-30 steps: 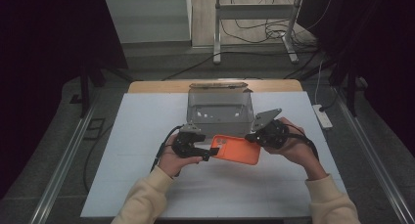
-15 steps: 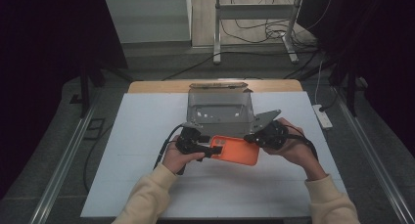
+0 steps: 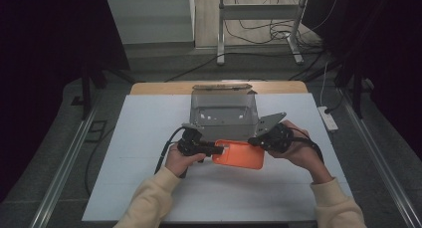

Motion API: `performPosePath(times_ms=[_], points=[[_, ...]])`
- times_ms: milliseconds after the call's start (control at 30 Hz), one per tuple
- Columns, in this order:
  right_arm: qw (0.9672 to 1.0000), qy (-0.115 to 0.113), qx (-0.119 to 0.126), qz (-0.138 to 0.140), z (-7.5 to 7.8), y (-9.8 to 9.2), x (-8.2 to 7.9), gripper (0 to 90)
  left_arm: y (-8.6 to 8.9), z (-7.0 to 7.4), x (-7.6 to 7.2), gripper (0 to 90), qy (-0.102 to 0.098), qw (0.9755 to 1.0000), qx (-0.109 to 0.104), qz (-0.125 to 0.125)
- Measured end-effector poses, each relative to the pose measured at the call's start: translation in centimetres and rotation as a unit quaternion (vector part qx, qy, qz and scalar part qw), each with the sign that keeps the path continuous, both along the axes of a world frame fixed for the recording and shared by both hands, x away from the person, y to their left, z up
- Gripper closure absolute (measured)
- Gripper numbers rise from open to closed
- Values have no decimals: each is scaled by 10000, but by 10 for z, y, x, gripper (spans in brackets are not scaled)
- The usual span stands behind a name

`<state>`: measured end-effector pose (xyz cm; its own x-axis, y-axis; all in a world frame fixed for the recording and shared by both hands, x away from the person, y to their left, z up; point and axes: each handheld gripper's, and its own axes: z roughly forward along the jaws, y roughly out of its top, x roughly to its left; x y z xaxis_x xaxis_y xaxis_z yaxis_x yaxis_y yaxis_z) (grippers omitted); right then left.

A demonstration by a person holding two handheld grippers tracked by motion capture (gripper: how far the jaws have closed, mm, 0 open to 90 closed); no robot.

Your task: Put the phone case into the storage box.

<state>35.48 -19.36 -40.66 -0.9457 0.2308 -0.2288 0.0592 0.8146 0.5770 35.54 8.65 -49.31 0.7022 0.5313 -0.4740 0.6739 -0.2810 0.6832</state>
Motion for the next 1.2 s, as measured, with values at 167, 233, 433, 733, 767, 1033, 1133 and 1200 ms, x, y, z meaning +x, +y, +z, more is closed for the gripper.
performPosePath(times_ms=[167,233,433,733,767,1033,1133,1200], points=[[10000,36,-26,9,-2,1,0,888,8,5,-2,744,-132,9998,-152,47],[10000,76,17,43,-3,2,0,884,11,7,-3,763,-197,9995,-209,93],[9999,81,22,101,-4,6,-2,875,17,11,-7,802,-292,9987,-332,239],[9996,176,184,107,-4,7,-3,860,22,18,-15,818,-560,9970,-419,340],[9996,179,175,110,-4,7,-3,858,22,18,-15,819,-583,9968,-421,348],[9988,275,400,112,-4,5,-2,823,25,20,-17,820,-714,9955,-470,399],[9975,382,588,45,-3,3,-1,710,26,21,-18,822,-779,9953,-405,405],[9955,471,801,-190,-5,0,1,538,26,23,-20,824,-861,9948,-363,412]])
